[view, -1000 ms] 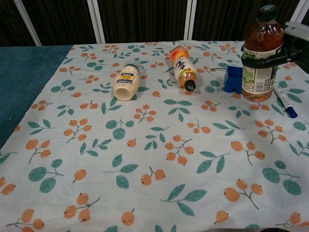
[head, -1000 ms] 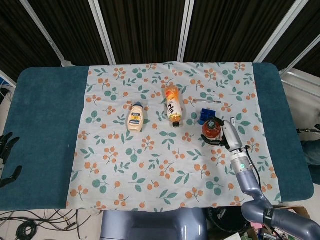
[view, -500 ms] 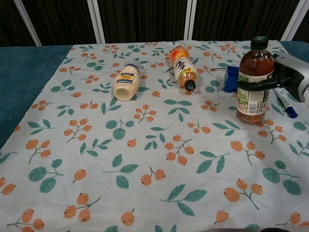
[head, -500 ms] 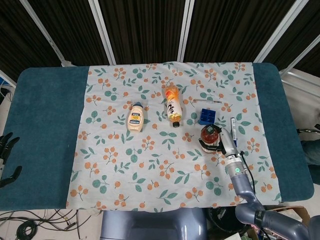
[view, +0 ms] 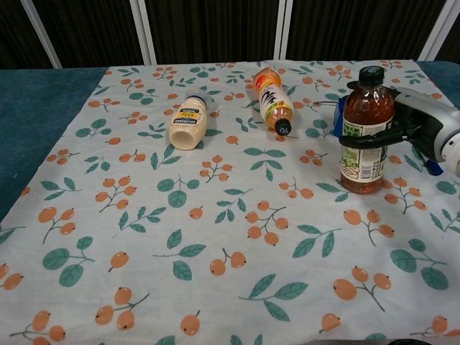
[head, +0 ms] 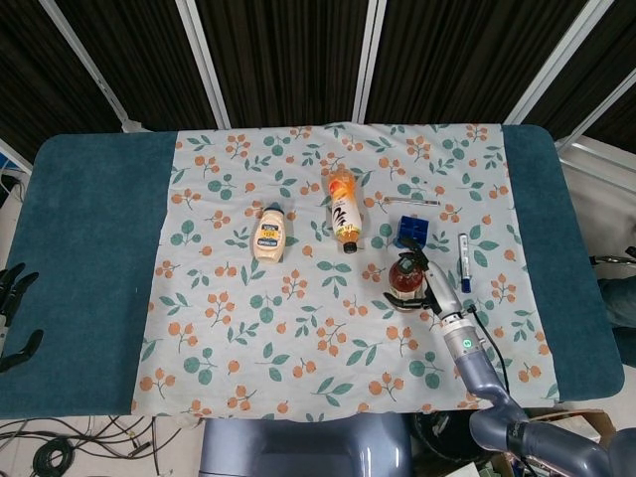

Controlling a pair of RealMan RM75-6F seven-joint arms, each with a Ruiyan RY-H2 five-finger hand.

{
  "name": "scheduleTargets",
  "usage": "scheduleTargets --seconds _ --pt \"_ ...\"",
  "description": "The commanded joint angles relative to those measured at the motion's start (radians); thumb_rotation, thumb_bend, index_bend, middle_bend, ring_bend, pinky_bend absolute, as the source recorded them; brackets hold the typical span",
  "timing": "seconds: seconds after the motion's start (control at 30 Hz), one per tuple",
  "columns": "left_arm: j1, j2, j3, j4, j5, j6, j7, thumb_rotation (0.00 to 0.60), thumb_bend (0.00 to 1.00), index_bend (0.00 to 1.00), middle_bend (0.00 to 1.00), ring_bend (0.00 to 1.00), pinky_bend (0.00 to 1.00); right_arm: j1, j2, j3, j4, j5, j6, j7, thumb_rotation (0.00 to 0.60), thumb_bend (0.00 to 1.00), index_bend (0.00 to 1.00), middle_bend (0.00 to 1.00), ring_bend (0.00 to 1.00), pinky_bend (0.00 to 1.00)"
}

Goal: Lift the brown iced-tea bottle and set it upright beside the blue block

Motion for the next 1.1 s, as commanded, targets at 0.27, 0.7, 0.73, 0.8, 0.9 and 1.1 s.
scheduleTargets --seconds 0.27,0.7,0.73,0.8,0.9,1.1 --pt "0.0 0.0 0.001 -0.002 -0.003 -0.002 0.006 0.6 0.37 0.11 0.0 0.01 0.09 -0.047 0.082 -0.016 -0.078 -0.057 0.077 0.068 0.6 0.03 0.0 0.0 0.08 0.14" --pt "0.001 -0.001 0.001 -0.009 0.0 0.001 0.016 0.6 0.37 0.11 0.0 0.01 0.09 -0.203 0.444 -0.117 -0.304 -0.201 0.26 -0.038 0.6 0.09 0.0 0.04 0.13 0.14" --pt "0.002 -0.002 0.001 -0.009 0.0 0.001 0.017 0.6 0.37 0.11 0.0 0.01 0.09 -0.214 0.471 -0.126 -0.316 -0.208 0.268 -0.06 0.6 0.1 0.0 0.04 0.13 0.14" --pt "0.002 -0.002 0.001 -0.01 -0.002 0.001 0.02 0.6 0.37 0.11 0.0 0.01 0.09 -0.241 0.541 -0.152 -0.347 -0.222 0.282 -0.132 0.6 0.11 0.0 0.04 0.13 0.14" --pt "0.003 -0.003 0.001 -0.01 -0.002 0.002 0.023 0.6 0.37 0.11 0.0 0.01 0.09 -0.286 0.619 -0.17 -0.381 -0.208 0.319 -0.271 0.6 0.11 0.0 0.04 0.13 0.14" --pt "0.004 -0.005 -0.001 -0.009 -0.004 0.006 0.026 0.6 0.37 0.11 0.0 0.01 0.09 -0.386 0.616 -0.182 -0.392 -0.175 0.46 -0.576 0.6 0.11 0.0 0.04 0.13 0.14"
